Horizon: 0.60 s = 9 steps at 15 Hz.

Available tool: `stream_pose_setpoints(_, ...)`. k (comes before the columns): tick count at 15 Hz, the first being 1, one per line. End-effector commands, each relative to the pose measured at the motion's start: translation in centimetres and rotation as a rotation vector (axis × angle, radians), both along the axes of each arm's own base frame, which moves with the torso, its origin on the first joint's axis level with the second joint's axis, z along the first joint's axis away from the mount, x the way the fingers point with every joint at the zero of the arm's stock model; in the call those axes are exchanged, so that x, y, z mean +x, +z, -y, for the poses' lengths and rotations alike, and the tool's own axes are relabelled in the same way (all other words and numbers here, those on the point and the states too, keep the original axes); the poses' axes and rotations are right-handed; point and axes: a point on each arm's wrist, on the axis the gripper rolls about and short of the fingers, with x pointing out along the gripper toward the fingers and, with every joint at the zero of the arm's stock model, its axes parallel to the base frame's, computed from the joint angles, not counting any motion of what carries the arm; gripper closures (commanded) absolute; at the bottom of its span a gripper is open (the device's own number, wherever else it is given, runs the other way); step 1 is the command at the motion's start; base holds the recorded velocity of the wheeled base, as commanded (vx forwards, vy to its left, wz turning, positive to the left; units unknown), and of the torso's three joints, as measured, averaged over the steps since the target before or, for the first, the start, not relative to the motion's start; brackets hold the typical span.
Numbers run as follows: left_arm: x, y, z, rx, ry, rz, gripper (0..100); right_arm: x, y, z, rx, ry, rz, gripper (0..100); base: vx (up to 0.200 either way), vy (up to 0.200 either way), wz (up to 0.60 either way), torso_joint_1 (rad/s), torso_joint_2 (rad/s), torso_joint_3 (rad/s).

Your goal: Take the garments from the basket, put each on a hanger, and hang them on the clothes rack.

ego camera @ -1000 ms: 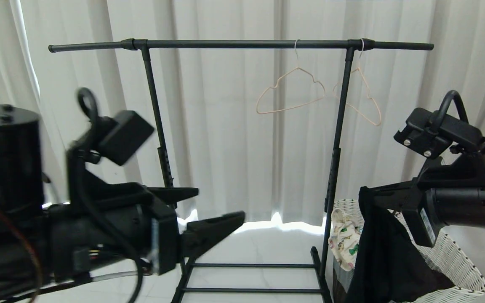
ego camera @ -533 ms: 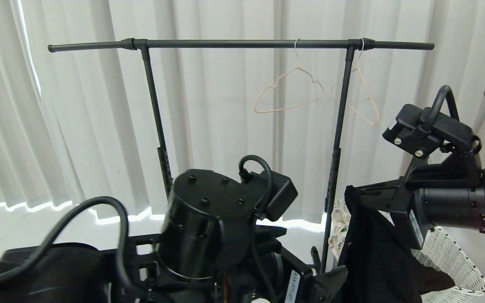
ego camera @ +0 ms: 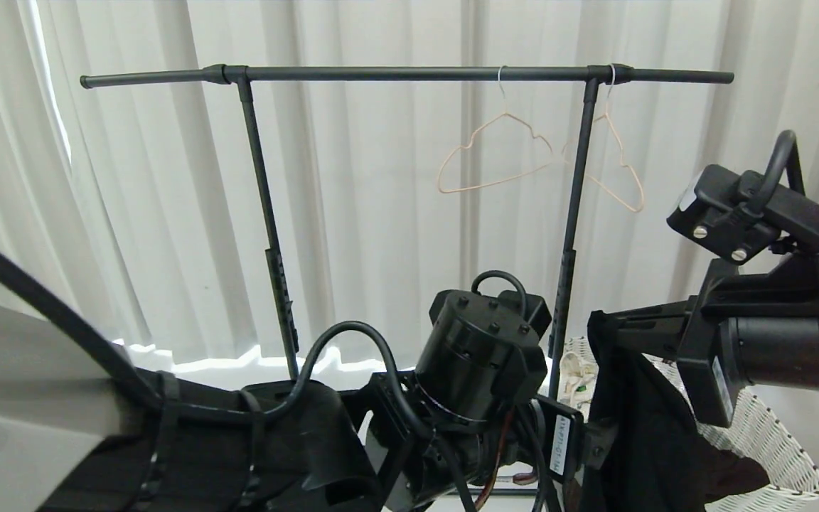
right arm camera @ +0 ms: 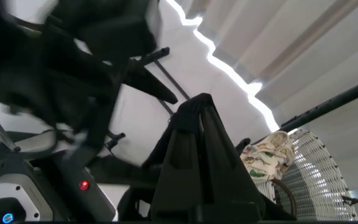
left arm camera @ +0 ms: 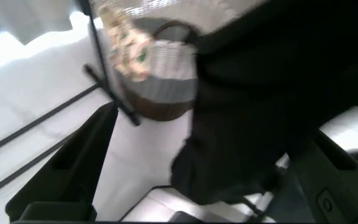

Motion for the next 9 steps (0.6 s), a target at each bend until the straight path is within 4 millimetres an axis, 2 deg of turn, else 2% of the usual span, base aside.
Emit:
stream_pose_setpoints(1, 0.6, -2.2, 0.6, 0.054, 0.019, -0.024, 0, -0.3, 0.3, 0.3, 0.011, 0.001, 0.011, 100, 0.000, 0.000, 0.00, 0.000, 0.00, 0.000)
stream_pose_setpoints(4, 0.9, -4.1, 0.8, 0.108, 0.041, -0.044, 0, -0.7, 0.6, 0.6, 0.021, 0.006, 0.020, 100, 0.000, 0.000, 0.00, 0.000, 0.00, 0.000)
stream_pose_setpoints(9, -0.3, -6.0, -1.9, 0.205, 0.093, -0.078, 0, -0.7, 0.5, 0.6, 0.018, 0.001, 0.019, 100, 0.000, 0.000, 0.00, 0.000, 0.00, 0.000)
